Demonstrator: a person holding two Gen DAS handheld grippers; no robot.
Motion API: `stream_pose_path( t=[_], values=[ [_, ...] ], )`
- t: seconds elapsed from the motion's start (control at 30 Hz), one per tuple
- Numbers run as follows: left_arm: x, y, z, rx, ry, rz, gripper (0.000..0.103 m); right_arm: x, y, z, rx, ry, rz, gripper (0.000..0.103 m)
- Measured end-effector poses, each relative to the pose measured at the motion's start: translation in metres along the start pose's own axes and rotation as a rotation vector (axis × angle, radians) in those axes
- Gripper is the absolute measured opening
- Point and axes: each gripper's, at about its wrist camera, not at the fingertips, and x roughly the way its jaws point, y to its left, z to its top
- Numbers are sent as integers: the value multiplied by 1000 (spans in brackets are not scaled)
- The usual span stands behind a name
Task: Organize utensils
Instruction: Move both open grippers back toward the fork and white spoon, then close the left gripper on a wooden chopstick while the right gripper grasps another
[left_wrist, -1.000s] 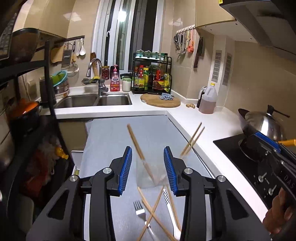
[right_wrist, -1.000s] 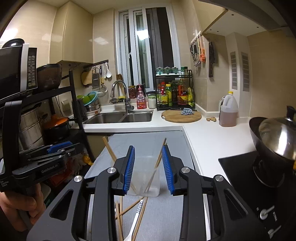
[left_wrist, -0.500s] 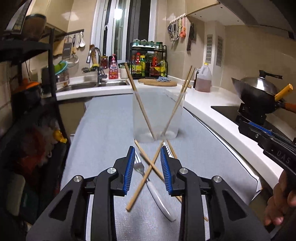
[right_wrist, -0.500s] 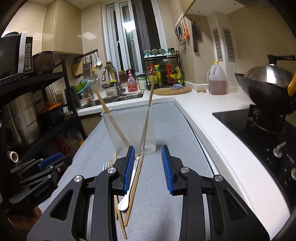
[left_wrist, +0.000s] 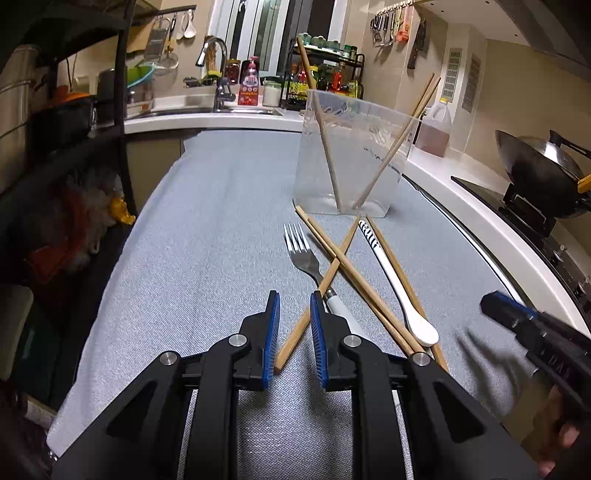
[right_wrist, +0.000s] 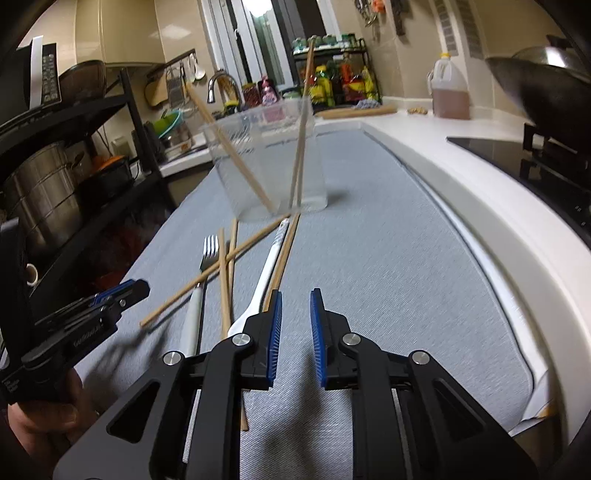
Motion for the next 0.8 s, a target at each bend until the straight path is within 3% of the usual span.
stream_pose_path(
  t=[0.3, 0.63, 0.73, 0.8],
  values=[
    [20, 10, -11, -82, 93, -38, 19, 25, 15, -16, -15, 122, 41, 18],
    [24, 3, -13, -53, 100, -43, 16, 24, 28, -16, -68, 135, 2, 22],
    [19, -1, -15, -34, 101, -48, 13, 24, 29, -16, -80, 143, -22, 19],
    [14, -4, -18, -18, 108, -55, 10, 22, 27, -15, -78, 155, -40, 9]
  ],
)
